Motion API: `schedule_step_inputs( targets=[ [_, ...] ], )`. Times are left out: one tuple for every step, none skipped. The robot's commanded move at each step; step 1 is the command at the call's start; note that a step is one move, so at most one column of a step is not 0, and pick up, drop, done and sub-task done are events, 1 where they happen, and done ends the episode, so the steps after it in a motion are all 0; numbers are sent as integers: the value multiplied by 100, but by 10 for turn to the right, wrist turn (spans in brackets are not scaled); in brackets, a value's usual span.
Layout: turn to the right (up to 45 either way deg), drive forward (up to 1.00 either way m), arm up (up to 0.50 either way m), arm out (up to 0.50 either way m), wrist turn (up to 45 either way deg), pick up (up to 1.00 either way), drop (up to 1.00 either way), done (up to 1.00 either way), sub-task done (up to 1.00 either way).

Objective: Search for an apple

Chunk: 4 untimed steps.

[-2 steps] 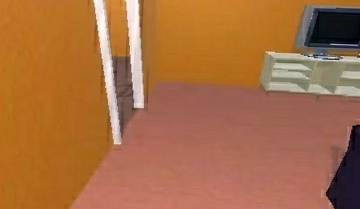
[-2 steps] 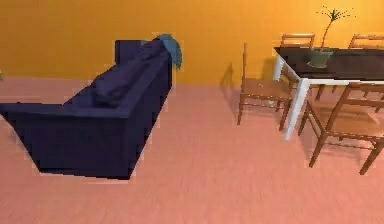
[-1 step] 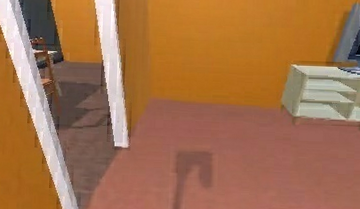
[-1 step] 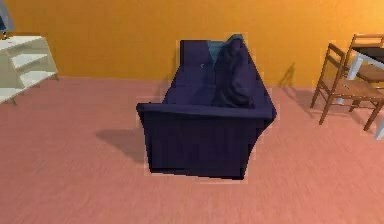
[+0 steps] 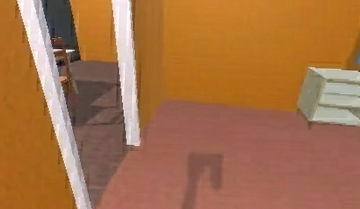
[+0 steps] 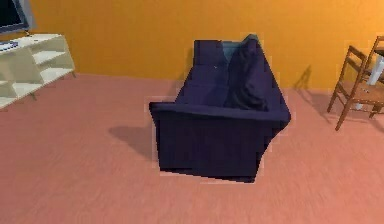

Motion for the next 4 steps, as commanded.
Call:
schedule_step_inputs(
  targets=[
    [0,100,0,0,0,0,0,0,0],
    [0,10,0,0,0,0,0,0,0],
    [-300,0,0,0,0,0,0,0,0],
    [0,35,0,0,0,0,0,0,0]
  ],
)
